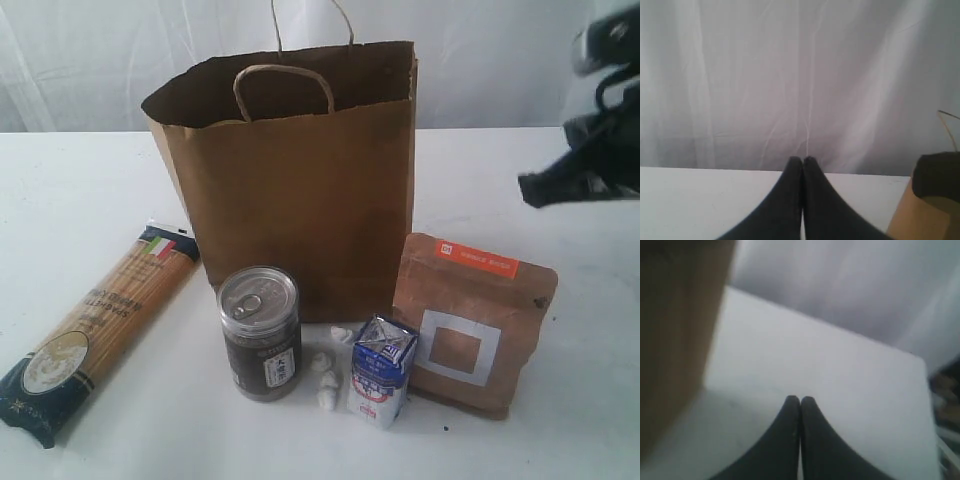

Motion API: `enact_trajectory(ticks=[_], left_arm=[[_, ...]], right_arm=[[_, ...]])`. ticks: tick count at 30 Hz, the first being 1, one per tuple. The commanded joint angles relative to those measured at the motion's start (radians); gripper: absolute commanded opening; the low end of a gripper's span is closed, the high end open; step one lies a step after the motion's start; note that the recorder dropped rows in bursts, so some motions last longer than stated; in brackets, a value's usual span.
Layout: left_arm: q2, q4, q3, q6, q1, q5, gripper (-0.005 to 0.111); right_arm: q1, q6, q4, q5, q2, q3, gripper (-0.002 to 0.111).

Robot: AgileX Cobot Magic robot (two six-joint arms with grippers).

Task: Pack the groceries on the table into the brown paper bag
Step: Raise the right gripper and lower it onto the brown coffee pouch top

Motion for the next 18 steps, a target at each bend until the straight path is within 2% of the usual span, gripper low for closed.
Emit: enact_trajectory(ticks=[1, 4, 6, 8, 13, 18], left_arm=[[-0.089, -0.002, 0.104, 0.027, -0.057, 0.003, 0.000], [-0.102, -0.002, 0.189, 0.027, -0.057, -0.009, 0.000], [-0.102, -0.004, 0.251, 0.023, -0.057, -0.040, 0.000], [-0.102, -0.004, 0.312, 0.015, -0.057, -0.080, 0.000], [-0.102, -0.006, 0.399, 0.015, -0.057, -0.132, 0.000], [-0.137, -0.050, 0.407, -0.016, -0.062, -0.123, 0.000]], right_arm=[[-0.003, -0.257, 0.120, 0.264, 0.107, -0.011, 0.000], [-0.003, -0.547, 0.438, 0.313, 0.125, -0.023, 0.000], [-0.003, -0.799, 0.672, 0.425, 0.125, -0.056, 0.000], [-0.003, -0.980, 0.795, 0.570, 0.125, -0.096, 0.000], [-0.003, -1.118, 0.843, 0.953, 0.125, -0.213, 0.000], [0.001, -1.204, 0.929, 0.988, 0.123, -0.250, 0.000]])
